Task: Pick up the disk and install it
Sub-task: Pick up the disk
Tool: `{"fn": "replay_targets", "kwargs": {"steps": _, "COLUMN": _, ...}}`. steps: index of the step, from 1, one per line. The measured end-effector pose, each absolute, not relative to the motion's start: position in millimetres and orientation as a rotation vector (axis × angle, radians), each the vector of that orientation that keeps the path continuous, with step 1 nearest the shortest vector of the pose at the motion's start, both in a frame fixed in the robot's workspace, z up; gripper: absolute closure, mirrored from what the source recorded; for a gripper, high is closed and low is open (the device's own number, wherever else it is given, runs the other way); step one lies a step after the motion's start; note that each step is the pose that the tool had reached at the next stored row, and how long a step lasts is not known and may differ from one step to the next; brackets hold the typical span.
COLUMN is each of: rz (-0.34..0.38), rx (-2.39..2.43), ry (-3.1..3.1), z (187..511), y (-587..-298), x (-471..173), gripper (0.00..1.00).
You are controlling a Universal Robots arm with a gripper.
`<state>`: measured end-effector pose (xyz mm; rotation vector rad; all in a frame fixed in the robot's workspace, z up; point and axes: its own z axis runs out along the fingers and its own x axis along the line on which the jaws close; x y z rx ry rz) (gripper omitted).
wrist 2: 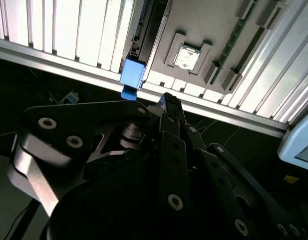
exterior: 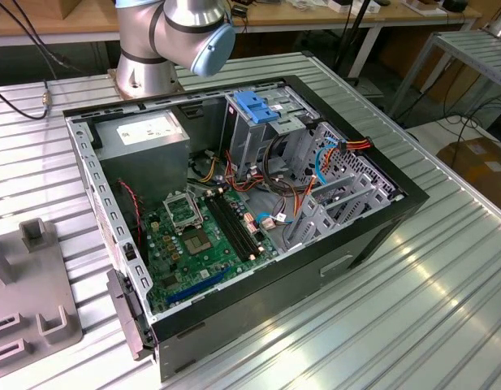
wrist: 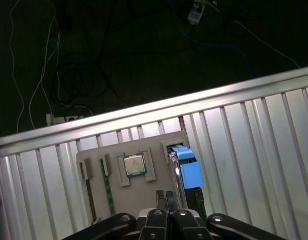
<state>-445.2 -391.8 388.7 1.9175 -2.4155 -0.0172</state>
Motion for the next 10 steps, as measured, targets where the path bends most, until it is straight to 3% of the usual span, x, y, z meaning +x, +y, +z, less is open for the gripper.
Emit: {"fn": "replay_targets", "kwargs": {"steps": 10, "rz": -0.014, "rx": 1.991, "ry": -2.356, "z": 388.4, "y": -391.7, "x": -445.2, "gripper": 0.90}}
